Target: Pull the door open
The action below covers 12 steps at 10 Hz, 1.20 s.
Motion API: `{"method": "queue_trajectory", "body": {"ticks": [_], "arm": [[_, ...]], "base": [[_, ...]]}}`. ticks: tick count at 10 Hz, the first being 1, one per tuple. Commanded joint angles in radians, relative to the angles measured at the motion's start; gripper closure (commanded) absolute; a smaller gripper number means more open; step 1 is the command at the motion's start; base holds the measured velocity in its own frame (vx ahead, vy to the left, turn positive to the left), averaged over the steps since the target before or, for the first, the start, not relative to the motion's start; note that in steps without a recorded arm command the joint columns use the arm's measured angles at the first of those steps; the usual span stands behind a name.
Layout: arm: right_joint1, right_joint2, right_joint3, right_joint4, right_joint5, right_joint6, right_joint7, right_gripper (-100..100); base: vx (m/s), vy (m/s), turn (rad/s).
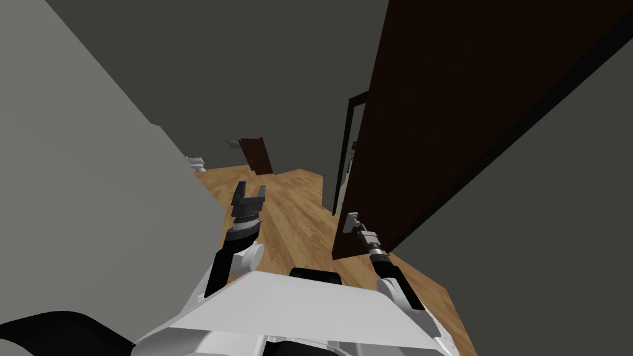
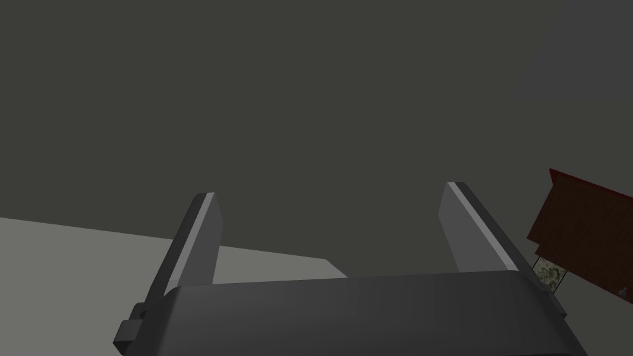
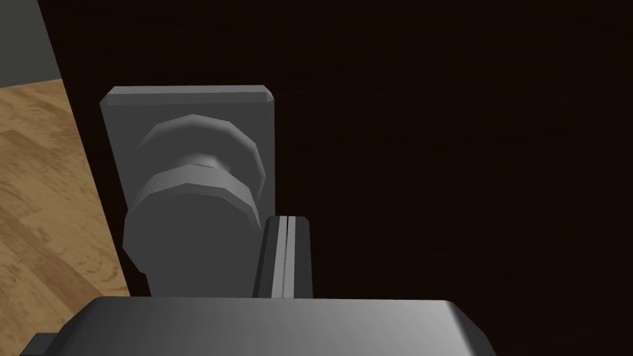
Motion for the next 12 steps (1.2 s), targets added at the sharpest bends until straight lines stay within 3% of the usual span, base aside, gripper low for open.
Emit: {"method": "queue_trajectory", "body": {"ticks": [1, 3, 12], "arm": [[0.001, 0.009, 0.028, -0.001, 0.007, 0.001, -0.003, -100], [0.013, -0.002, 0.048, -0.016, 0.014, -0.009, -0.01, -100], [0.021, -0.009, 0.061, -0.026, 0.018, -0.015, -0.014, -100]], "base": [[-0.012, -0.012, -0.004], [-0.045, -0.044, 0.04], [-0.018, -0.013, 0.004]]}}
